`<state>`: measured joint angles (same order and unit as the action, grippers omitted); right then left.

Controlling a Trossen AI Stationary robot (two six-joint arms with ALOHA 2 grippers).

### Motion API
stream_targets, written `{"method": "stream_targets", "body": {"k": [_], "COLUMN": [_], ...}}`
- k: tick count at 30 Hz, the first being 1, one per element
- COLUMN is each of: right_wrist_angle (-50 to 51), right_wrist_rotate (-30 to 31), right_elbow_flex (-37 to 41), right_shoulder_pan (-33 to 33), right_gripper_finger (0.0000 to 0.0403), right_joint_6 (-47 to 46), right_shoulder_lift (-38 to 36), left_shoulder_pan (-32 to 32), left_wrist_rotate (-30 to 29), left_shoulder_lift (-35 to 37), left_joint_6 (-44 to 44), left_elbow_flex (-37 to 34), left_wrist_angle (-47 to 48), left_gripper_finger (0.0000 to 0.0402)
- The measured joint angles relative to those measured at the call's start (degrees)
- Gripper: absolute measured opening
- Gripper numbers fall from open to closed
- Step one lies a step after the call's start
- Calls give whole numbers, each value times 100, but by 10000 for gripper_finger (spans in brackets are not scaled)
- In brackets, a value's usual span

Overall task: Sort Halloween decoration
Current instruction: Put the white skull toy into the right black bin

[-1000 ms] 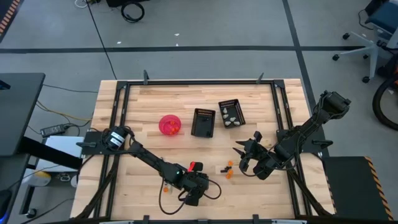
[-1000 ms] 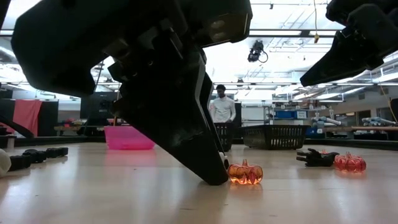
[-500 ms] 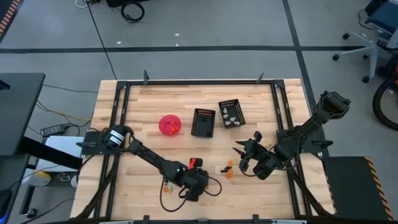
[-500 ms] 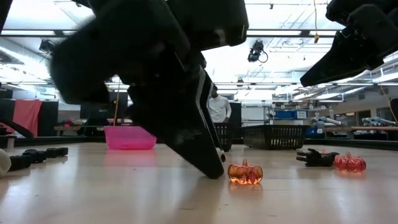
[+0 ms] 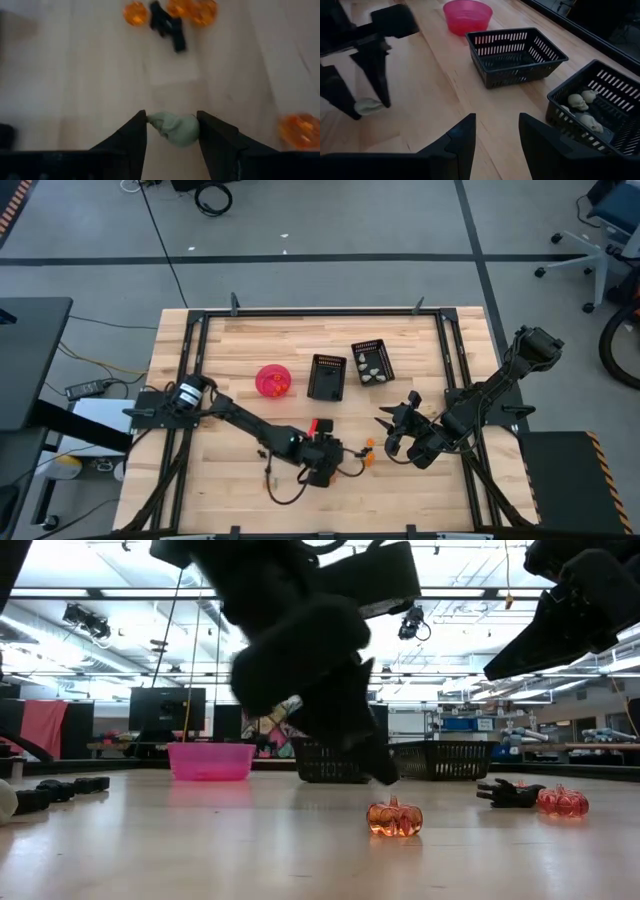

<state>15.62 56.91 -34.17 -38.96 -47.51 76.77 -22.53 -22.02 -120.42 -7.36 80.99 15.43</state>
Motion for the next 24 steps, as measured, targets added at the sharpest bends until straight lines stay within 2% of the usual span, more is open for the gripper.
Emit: {"method": "stream_targets", "body": {"k": [7,14,24], "right_wrist_angle": [258,910,1021], "right_wrist_rotate": [-116,-121,-128], "right_elbow_flex": [0,0,0], "right_shoulder_pan": [2,52,52], "right_gripper_finger": [153,153,153], "right_joint_6": [7,-453,-589], "right_shoulder_lift": [0,0,0], "left_shoulder_pan": [357,801,1711], "left_wrist_rotate": [-84,-90,-92], "left_shoulder_lift": [4,4,-1], "left_joint_6": [581,1146,1314], "left_elbow_flex": [2,11,11], "left_wrist_angle": [-723,-1632,-2709], "left_gripper_finger": [162,162,162]}}
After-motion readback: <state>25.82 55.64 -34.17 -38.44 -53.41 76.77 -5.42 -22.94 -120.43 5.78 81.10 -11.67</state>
